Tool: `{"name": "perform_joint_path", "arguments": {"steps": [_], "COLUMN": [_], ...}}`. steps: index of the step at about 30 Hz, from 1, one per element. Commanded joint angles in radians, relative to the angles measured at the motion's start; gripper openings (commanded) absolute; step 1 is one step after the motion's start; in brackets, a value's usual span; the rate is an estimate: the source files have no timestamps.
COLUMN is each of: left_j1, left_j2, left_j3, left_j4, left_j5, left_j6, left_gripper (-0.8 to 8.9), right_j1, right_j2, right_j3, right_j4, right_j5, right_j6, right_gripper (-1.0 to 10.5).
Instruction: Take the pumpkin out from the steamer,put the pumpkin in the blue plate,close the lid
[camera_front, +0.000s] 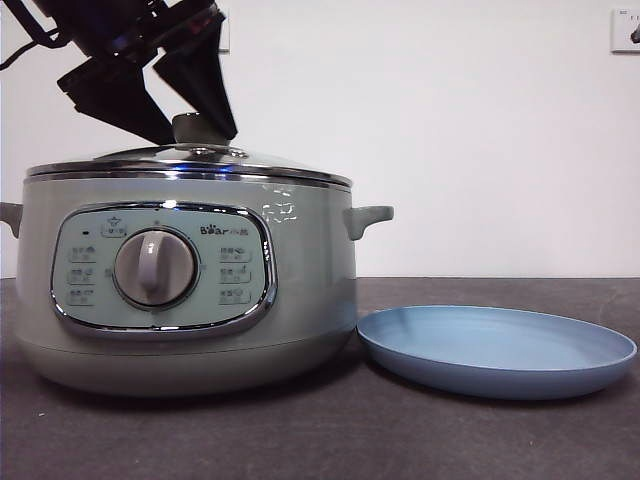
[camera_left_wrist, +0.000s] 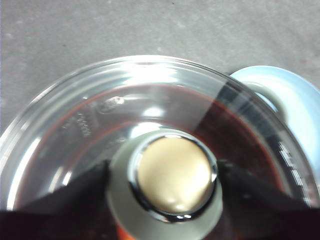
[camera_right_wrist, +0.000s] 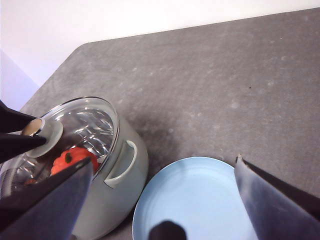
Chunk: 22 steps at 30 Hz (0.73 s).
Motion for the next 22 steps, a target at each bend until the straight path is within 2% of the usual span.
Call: {"name": "perform_joint_path", "arguments": {"steps": [1,12,20,22], "left_j1": [-0.004,-0.003,-0.003,-0.003], "left_j2": [0.008,-0.041,-0.198,-0.249], "left_j3": [-0.001,0.007,0.020,0.020], "left_j4": [-0.008,0.037,0.043,0.040], "left_j5": [0.008,0.007,0.003,-0.027], "left_j6": [0.045,0.047,0.042,0.040], "left_gripper": [-0.22,-0.08,-0.09,-0.09], "right_j1": [0.002,0.002,0.019,0.036], "right_j2": [0.001,0.001,0.002,0.006], "right_j3": [0.000,0.000,0.000,0.000], "right_j4": [-0.002,-0.027,-0.017,-0.010], "right_j5": [0.003,0.002,-0.005,-0.005], "right_j6": [-0.009,0.001,-0.001,-0.002], "right_gripper": [4.7,4.7,4.7,4.7]}}
